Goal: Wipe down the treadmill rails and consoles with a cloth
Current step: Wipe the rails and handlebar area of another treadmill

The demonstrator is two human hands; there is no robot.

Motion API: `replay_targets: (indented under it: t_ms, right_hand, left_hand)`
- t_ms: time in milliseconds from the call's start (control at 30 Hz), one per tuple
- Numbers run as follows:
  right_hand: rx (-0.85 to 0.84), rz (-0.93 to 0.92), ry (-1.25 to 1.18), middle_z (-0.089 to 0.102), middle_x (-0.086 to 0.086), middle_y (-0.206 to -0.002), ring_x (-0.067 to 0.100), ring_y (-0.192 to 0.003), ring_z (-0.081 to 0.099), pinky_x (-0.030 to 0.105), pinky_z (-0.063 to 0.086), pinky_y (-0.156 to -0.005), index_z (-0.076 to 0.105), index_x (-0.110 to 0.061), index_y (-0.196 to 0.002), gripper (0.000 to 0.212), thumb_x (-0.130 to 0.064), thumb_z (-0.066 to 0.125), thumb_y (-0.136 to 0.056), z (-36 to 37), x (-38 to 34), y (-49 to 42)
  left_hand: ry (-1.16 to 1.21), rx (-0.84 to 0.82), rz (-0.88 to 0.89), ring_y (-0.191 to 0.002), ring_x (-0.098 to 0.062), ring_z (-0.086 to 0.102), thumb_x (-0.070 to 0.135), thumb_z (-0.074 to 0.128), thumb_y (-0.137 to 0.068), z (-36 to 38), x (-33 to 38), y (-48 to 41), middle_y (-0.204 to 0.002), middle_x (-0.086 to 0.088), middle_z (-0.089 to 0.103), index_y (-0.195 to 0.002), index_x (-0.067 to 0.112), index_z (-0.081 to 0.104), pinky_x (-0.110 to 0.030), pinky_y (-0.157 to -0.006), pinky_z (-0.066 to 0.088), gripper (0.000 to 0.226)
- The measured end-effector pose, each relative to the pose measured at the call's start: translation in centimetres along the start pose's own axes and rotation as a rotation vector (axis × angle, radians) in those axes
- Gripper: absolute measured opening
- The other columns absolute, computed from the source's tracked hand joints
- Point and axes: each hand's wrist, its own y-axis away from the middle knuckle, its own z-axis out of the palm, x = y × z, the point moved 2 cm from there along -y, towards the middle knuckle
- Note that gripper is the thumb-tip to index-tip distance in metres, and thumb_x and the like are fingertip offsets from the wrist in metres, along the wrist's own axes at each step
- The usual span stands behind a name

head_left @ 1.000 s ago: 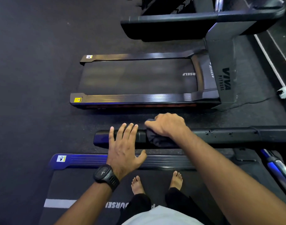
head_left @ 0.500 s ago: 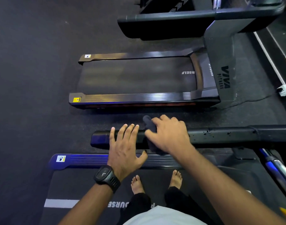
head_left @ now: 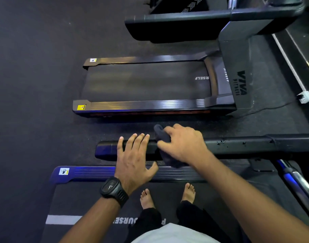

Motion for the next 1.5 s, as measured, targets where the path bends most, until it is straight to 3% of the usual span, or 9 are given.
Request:
replay_targets:
  t_ms: [100,300,467,633,833,1000,1200,1367,1500]
  right_hand:
    - [-0.283,0.170,-0.016,0.065,0.009,-0.133,0.036,-0.122,0.058,0.042,0.047,-0.096,0.067,-0.026,-0.129,0.069,-0.070,0.037,-0.086,-1.1,0.7,-3.7]
    - [0.123,-0.038,0.094,0.063,0.000,-0.118,0.032,-0.104,0.062,0.042,0.046,-0.084,0.061,-0.032,-0.122,0.067,-0.067,0.024,-0.079,0.6,0.4,2.4]
    - [-0.205,0.225,-0.024,0.067,0.009,-0.126,0.037,-0.115,0.061,0.046,0.049,-0.096,0.069,-0.024,-0.123,0.062,-0.064,0.037,-0.087,-0.9,1.6,-3.1]
    - [0.100,0.003,0.079,0.062,-0.002,-0.120,0.032,-0.108,0.060,0.046,0.046,-0.090,0.060,-0.033,-0.123,0.063,-0.066,0.029,-0.081,0.3,0.9,2.3]
    - [-0.186,0.274,-0.004,0.068,0.010,-0.120,0.038,-0.112,0.062,0.047,0.048,-0.094,0.069,-0.020,-0.120,0.063,-0.064,0.036,-0.088,-1.1,2.3,-2.7]
    - [0.099,0.029,0.091,0.061,0.000,-0.123,0.033,-0.111,0.058,0.046,0.044,-0.092,0.060,-0.031,-0.125,0.063,-0.066,0.029,-0.083,0.0,1.4,2.2]
    - [-0.174,0.248,-0.023,0.069,0.010,-0.119,0.037,-0.111,0.062,0.044,0.049,-0.092,0.069,-0.022,-0.115,0.062,-0.065,0.036,-0.085,-1.0,3.5,-2.4]
    - [0.102,0.034,0.097,0.059,-0.001,-0.125,0.032,-0.111,0.057,0.047,0.043,-0.091,0.059,-0.031,-0.126,0.062,-0.066,0.033,-0.083,0.2,2.1,2.7]
    - [-0.062,0.125,-0.025,0.067,0.003,-0.119,0.034,-0.109,0.063,0.041,0.047,-0.086,0.066,-0.028,-0.116,0.058,-0.067,0.037,-0.083,-1.1,2.6,-0.7]
  left_hand:
    - [0.001,-0.007,0.019,-0.138,-0.026,0.043,0.061,0.047,-0.073,0.0,0.6,-0.1,-0.145,-0.004,0.051,-0.145,0.013,0.046,-0.060,-0.117,0.023,0.086]
    - [0.005,-0.021,0.029,-0.138,-0.025,0.042,0.060,0.048,-0.072,-0.1,1.1,-0.2,-0.146,-0.004,0.050,-0.146,0.013,0.045,-0.059,-0.117,0.024,0.087]
    - [-0.002,-0.040,0.045,-0.138,-0.026,0.043,0.061,0.046,-0.075,-0.1,1.4,-0.5,-0.146,-0.004,0.050,-0.147,0.013,0.044,-0.059,-0.117,0.025,0.087]
    - [-0.002,-0.045,0.047,-0.138,-0.026,0.043,0.060,0.047,-0.073,-0.1,2.0,-0.6,-0.146,-0.005,0.051,-0.146,0.013,0.044,-0.058,-0.116,0.027,0.087]
    - [0.008,-0.033,0.048,-0.136,-0.025,0.045,0.061,0.046,-0.075,-0.1,2.2,-0.8,-0.144,-0.003,0.053,-0.145,0.013,0.046,-0.057,-0.115,0.029,0.085]
    - [0.007,-0.043,0.043,-0.136,-0.026,0.045,0.060,0.044,-0.074,-0.2,2.4,-0.9,-0.144,-0.004,0.053,-0.145,0.013,0.046,-0.058,-0.114,0.030,0.086]
    - [0.014,-0.047,0.070,-0.135,-0.025,0.046,0.061,0.045,-0.075,-0.3,3.1,-1.1,-0.143,-0.004,0.053,-0.145,0.013,0.047,-0.057,-0.114,0.030,0.084]
    - [0.025,-0.044,0.068,-0.134,-0.026,0.049,0.060,0.046,-0.073,-0.2,3.6,-1.3,-0.142,-0.005,0.055,-0.143,0.012,0.048,-0.058,-0.113,0.032,0.085]
    - [0.015,-0.030,0.066,-0.133,-0.025,0.048,0.061,0.046,-0.074,-0.4,3.2,-1.7,-0.141,-0.004,0.055,-0.143,0.012,0.048,-0.057,-0.114,0.031,0.084]
